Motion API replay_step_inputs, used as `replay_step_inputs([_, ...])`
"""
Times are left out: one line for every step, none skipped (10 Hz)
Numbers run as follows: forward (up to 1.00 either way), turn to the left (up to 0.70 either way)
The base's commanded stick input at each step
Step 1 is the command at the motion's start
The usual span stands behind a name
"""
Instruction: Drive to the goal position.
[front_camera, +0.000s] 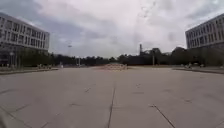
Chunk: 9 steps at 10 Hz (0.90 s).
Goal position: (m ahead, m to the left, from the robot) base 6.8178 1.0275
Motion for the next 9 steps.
replay_step_inputs([0.7, 0.0])
replay_step_inputs([0.7, 0.0])
replay_step_inputs([0.7, 0.0])
replay_step_inputs([0.7, 0.0])
replay_step_inputs([0.7, 0.0])
replay_step_inputs([0.7, 0.0])
replay_step_inputs([0.7, 0.0])
replay_step_inputs([0.7, 0.0])
replay_step_inputs([0.7, 0.0])
